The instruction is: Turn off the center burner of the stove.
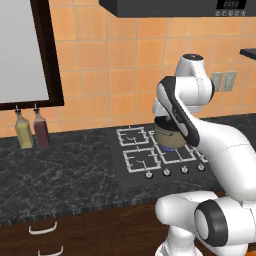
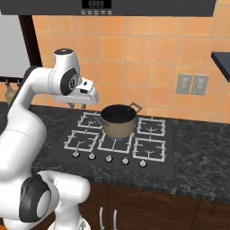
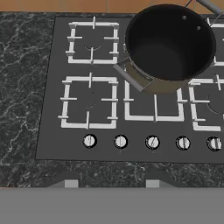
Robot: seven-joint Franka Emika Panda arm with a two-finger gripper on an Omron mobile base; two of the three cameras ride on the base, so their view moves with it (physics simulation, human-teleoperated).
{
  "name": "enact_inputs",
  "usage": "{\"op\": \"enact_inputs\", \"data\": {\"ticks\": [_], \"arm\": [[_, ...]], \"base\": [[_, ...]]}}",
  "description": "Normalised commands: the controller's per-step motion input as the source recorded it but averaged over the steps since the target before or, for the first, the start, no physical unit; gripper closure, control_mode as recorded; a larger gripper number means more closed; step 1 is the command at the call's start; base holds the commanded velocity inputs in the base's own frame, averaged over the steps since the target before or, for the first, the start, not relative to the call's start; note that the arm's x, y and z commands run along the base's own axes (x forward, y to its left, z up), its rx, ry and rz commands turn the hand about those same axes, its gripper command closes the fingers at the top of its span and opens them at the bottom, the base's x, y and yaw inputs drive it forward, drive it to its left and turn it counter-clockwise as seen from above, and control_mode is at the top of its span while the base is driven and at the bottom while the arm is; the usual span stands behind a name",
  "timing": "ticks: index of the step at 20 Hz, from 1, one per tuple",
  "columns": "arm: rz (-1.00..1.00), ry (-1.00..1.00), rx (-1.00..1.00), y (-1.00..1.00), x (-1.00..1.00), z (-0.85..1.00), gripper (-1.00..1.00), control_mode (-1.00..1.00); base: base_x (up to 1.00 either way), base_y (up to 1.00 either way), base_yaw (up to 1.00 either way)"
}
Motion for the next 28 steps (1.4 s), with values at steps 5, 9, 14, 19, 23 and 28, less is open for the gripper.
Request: {"op": "enact_inputs", "data": {"ticks": [5, 9, 14, 19, 23, 28], "arm": [[-0.05, 0.00, 0.01, -0.09, -0.36, -0.04, -1.00, -1.00], [-0.21, 0.00, 0.11, -0.45, -0.48, -0.22, -1.00, -1.00], [-0.21, 0.01, 0.15, -0.65, -0.33, -0.34, -1.00, -1.00], [-0.14, 0.04, 0.02, -0.22, 0.01, -0.47, -1.00, -1.00], [0.00, 0.20, -0.05, 0.02, 0.32, -0.52, -1.00, -1.00], [0.00, 0.12, 0.00, -0.14, 0.07, -0.52, -1.00, -1.00]], "base": [[0.00, 0.00, 0.00], [0.00, 0.00, 0.00], [0.00, 0.00, 0.00], [0.00, 0.00, 0.00], [0.00, 0.00, 0.00], [0.00, 0.00, 0.00]]}}
